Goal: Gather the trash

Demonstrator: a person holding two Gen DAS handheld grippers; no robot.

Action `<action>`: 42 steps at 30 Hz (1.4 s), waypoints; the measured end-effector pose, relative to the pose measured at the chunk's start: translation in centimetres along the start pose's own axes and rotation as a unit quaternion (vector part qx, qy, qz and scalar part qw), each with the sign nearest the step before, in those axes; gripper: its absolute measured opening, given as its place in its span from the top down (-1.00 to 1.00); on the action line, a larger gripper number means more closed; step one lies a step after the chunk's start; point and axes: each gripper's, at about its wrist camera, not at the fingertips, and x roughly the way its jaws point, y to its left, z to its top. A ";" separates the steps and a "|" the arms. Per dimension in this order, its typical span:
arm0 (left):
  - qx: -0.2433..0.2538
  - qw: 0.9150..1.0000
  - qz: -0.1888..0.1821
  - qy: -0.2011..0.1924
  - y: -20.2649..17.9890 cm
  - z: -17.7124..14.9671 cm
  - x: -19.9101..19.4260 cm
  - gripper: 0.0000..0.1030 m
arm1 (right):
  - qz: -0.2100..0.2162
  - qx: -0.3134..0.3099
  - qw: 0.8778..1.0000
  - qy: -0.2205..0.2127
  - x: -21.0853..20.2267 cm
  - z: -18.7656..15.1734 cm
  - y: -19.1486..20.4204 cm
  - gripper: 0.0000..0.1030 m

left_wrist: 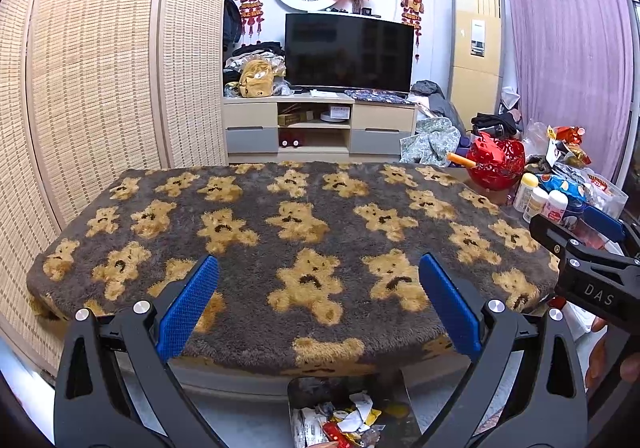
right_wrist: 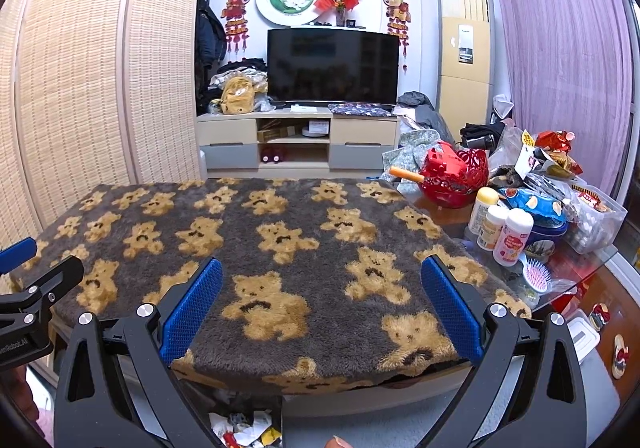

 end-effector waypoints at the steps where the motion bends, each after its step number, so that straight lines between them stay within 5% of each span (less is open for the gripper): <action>1: 0.000 1.000 0.000 0.000 0.0 0.0 0.0 -0.84 | 0.000 0.000 1.000 0.000 0.0 0.0 0.0 -0.94; 42: -0.002 1.000 -0.013 0.004 -0.7 -0.1 0.3 -0.84 | -0.001 0.001 1.000 0.001 0.2 -0.1 0.0 -0.94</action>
